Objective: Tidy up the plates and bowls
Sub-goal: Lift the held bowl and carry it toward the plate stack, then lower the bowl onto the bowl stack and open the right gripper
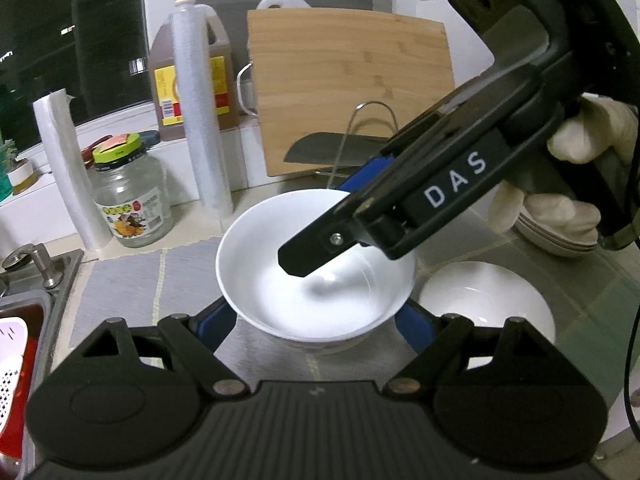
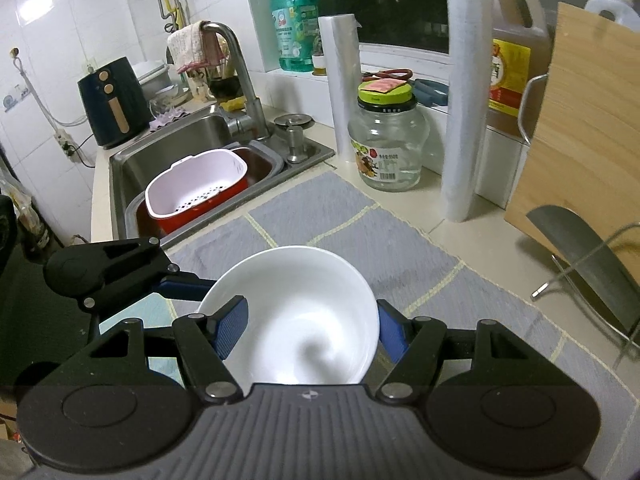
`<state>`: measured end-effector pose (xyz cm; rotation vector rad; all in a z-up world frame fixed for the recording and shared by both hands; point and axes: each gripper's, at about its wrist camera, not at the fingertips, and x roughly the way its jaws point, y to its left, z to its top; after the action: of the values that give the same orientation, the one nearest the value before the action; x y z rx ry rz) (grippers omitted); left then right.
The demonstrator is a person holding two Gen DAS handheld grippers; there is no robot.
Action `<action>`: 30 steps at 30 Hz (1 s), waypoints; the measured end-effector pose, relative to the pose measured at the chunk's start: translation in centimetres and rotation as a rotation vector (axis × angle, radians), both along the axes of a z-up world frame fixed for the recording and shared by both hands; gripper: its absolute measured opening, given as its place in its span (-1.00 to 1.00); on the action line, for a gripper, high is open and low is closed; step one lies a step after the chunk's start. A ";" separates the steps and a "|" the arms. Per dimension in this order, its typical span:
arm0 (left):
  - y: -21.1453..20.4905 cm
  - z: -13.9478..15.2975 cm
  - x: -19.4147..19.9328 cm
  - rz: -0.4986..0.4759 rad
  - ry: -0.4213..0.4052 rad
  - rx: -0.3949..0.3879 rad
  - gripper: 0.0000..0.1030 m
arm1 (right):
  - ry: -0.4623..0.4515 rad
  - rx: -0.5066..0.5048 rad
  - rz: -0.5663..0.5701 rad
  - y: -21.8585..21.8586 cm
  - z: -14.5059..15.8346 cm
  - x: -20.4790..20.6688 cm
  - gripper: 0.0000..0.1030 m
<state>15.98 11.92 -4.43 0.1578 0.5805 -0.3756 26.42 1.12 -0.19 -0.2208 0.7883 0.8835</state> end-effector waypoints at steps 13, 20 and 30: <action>-3.1 0.1 -1.6 -0.060 0.014 0.010 0.66 | -0.002 0.014 -0.045 -3.9 0.1 -2.8 0.44; -4.2 0.7 -2.4 -0.089 0.008 0.011 0.66 | -0.012 0.030 -0.074 -5.6 0.6 -3.9 0.44; -6.3 0.2 -3.2 -0.153 0.031 -0.010 0.67 | 0.008 0.005 -0.106 -8.2 0.4 -5.5 0.46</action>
<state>12.74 5.64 -4.22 0.1881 0.5992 -0.5303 20.90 -7.07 0.25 -0.1697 0.7976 0.7863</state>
